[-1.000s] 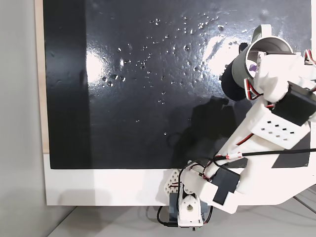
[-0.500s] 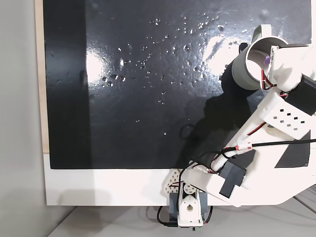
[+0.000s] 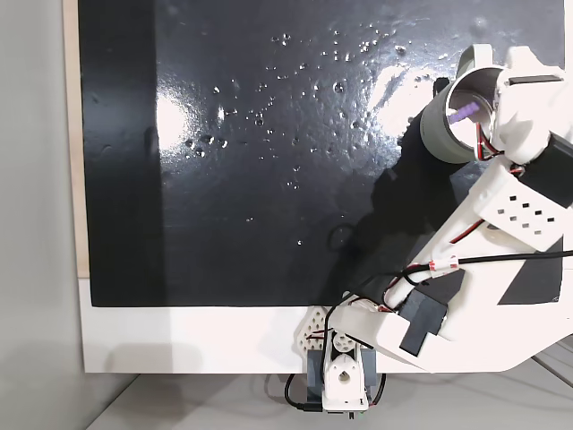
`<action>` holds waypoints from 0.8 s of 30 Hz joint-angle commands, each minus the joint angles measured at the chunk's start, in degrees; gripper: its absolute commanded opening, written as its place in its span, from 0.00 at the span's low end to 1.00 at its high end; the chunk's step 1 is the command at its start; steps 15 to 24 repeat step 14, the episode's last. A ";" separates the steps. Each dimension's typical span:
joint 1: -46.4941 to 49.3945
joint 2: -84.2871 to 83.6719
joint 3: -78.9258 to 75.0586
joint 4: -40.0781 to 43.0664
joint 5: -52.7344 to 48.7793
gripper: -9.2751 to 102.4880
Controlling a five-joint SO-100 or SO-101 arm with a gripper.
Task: Grasp a pengrip and put it in the cup.
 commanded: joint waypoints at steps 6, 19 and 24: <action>0.00 0.88 -3.87 1.41 0.18 0.38; -0.26 0.88 -4.04 1.76 0.18 0.38; -0.26 0.88 -4.04 1.76 0.18 0.38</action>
